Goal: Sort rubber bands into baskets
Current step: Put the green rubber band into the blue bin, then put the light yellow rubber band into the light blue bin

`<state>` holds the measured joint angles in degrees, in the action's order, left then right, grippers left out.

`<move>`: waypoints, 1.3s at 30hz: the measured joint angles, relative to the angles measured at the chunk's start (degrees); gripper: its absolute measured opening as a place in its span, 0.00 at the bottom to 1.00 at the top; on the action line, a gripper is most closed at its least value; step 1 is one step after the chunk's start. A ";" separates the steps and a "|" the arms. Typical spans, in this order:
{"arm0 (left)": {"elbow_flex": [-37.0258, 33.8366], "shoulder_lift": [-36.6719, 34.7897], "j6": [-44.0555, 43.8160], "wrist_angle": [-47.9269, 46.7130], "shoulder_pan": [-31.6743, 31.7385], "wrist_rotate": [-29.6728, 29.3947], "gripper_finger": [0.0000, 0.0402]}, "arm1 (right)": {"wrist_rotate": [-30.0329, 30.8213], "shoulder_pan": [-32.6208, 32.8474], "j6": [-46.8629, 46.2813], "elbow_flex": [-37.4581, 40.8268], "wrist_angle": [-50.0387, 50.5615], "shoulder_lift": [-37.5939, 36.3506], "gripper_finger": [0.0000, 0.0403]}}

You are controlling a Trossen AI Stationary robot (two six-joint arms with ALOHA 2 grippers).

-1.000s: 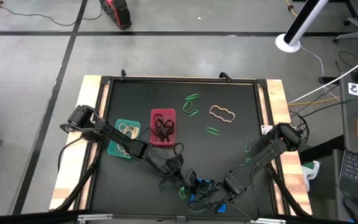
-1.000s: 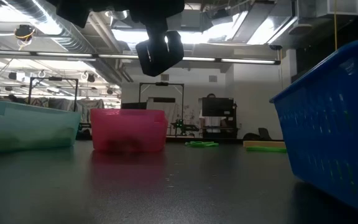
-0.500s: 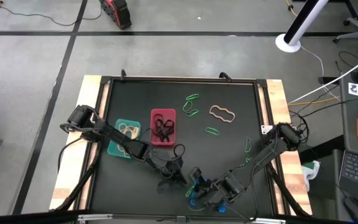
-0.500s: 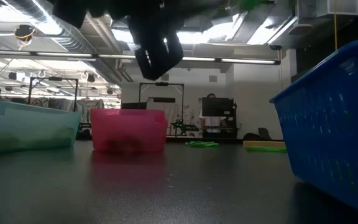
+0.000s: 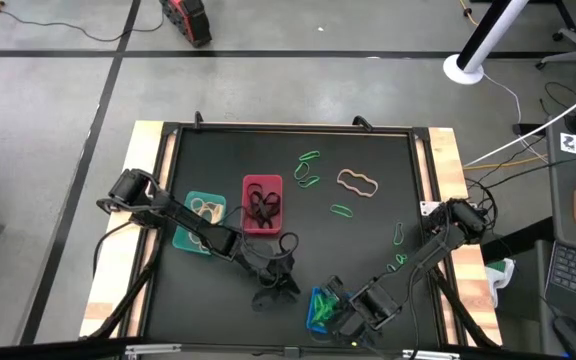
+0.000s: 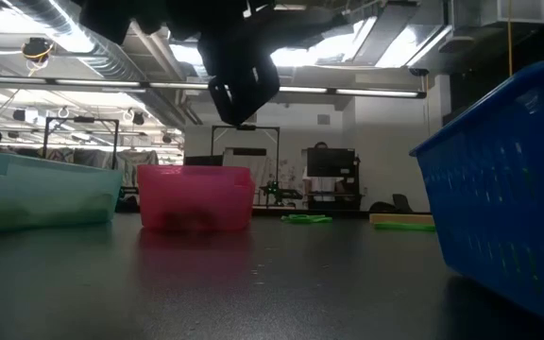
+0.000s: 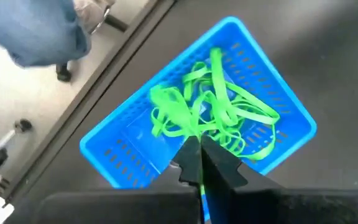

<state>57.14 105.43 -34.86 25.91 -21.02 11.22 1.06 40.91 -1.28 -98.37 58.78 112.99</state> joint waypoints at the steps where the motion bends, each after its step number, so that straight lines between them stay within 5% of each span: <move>1: 0.00 0.00 0.59 0.02 0.00 0.00 0.37 | 0.48 -0.06 -1.02 0.00 -0.19 0.00 0.03; 17: -0.09 -0.68 2.16 -0.08 0.04 -0.06 0.37 | 2.32 -3.12 -7.99 -0.02 5.28 -0.26 0.39; 22: -0.09 -3.79 4.22 0.07 0.07 0.02 0.37 | 3.63 -6.86 -9.17 0.00 14.19 -3.76 0.41; 30: -0.09 -7.51 7.22 -0.24 0.07 -0.37 0.37 | 12.08 -15.48 -4.18 0.82 14.95 -13.46 0.41; 39: -0.09 -7.61 9.69 -3.00 0.07 -0.95 0.37 | 9.92 -31.61 -3.91 19.07 6.81 -29.07 0.41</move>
<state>57.06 97.82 -25.16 22.91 -20.95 10.27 10.98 9.30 -5.20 -79.29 65.59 83.92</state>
